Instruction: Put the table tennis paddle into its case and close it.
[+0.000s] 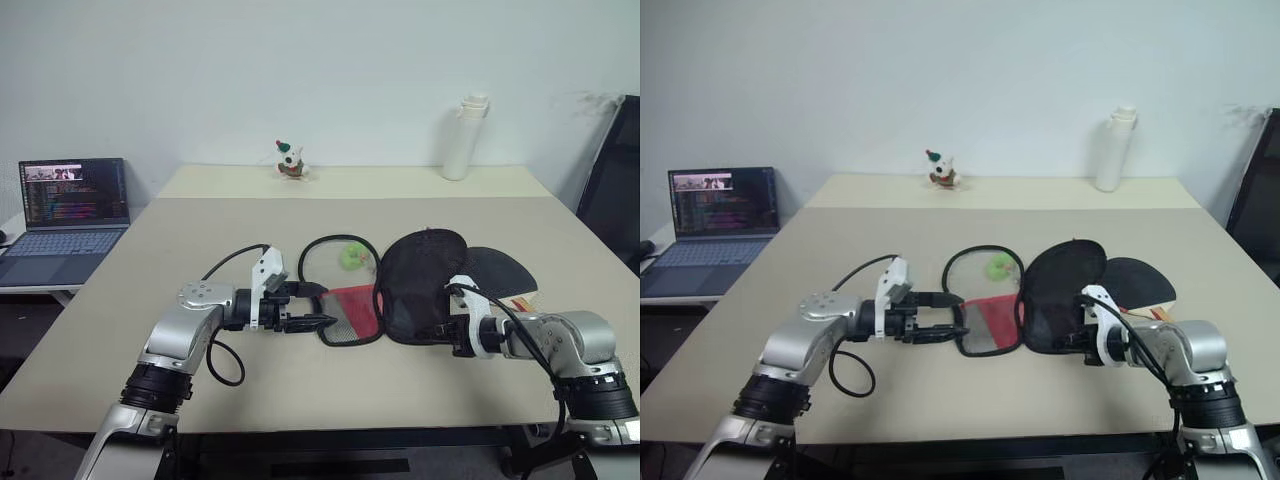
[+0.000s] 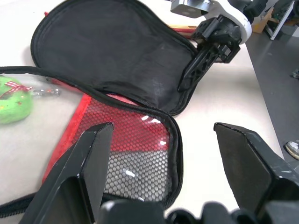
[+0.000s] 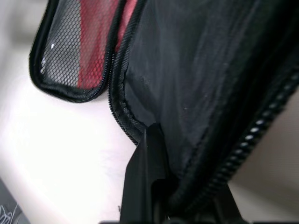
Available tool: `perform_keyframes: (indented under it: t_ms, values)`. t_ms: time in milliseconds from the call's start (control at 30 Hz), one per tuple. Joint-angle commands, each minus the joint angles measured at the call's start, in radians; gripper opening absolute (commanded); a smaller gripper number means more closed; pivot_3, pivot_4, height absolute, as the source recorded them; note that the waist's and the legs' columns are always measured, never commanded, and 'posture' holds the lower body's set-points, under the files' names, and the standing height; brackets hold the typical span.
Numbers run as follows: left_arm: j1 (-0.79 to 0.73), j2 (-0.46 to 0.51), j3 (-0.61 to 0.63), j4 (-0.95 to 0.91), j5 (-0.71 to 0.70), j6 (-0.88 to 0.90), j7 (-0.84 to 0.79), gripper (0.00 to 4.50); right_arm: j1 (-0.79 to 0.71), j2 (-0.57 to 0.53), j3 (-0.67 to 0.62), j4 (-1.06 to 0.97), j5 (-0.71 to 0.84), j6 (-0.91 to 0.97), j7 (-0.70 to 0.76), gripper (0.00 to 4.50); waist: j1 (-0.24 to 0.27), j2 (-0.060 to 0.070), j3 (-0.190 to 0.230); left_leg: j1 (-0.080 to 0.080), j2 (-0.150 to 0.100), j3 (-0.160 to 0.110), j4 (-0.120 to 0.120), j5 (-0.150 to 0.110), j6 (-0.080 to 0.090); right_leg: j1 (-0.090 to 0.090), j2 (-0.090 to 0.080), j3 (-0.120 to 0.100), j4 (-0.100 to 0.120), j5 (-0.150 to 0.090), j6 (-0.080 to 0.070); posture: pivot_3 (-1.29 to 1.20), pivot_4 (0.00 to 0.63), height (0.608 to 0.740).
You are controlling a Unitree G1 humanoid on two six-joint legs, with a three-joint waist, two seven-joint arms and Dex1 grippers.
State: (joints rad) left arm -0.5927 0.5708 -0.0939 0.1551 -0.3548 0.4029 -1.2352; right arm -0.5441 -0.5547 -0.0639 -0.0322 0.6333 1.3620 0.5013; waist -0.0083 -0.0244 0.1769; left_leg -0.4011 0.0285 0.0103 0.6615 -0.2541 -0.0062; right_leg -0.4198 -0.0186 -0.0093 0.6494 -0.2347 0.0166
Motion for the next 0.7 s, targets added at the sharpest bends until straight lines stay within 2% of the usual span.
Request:
perform_keyframes:
  t_ms: [33, 167, 300, 433, 700]
  values:
    - [-0.007, 0.001, 0.006, -0.029, -0.005, -0.025, -0.002, 3.76, -0.003, -0.039, -0.049, -0.034, 0.000, 0.007, 0.003, 1.66, 0.000, 0.000, 0.000, 0.000, 0.000, 0.000, 0.000, 0.000, 0.000, 0.000, 0.000, 0.000, 0.000, 0.000, 0.000, 0.00, 0.150, 0.740]
    - [-0.010, -0.004, 0.001, -0.025, -0.003, -0.032, -0.004, 3.76, 0.037, -0.090, -0.061, -0.088, 0.009, 0.015, 0.017, 3.07, 0.002, 0.000, 0.000, 0.000, 0.000, 0.000, 0.000, 0.000, 0.000, 0.000, 0.000, 0.000, 0.000, 0.000, 0.000, 0.00, 0.150, 0.740]
    - [-0.014, -0.007, -0.006, -0.019, -0.002, -0.040, -0.008, 3.76, 0.122, -0.219, -0.032, -0.224, 0.022, -0.043, 0.110, 4.44, 0.003, 0.000, 0.000, -0.001, 0.000, 0.000, 0.000, 0.000, 0.000, 0.000, 0.000, 0.000, -0.001, 0.000, 0.000, 0.00, 0.150, 0.740]
    - [-0.028, -0.019, -0.014, -0.007, 0.001, -0.049, -0.010, 3.76, 0.162, -0.310, -0.073, -0.246, -0.022, -0.189, 0.170, 4.48, 0.001, 0.000, 0.000, 0.000, 0.000, 0.000, 0.000, 0.000, 0.000, 0.000, 0.000, 0.000, -0.001, 0.000, 0.000, 0.00, 0.150, 0.740]
    - [-0.055, -0.041, -0.029, 0.012, 0.004, -0.064, -0.014, 3.76, 0.122, -0.338, -0.093, -0.056, -0.164, -0.371, 0.115, 4.48, 0.001, 0.000, 0.001, 0.000, -0.001, 0.001, 0.000, 0.000, 0.000, 0.000, 0.000, 0.000, -0.001, 0.000, 0.000, 0.00, 0.150, 0.740]
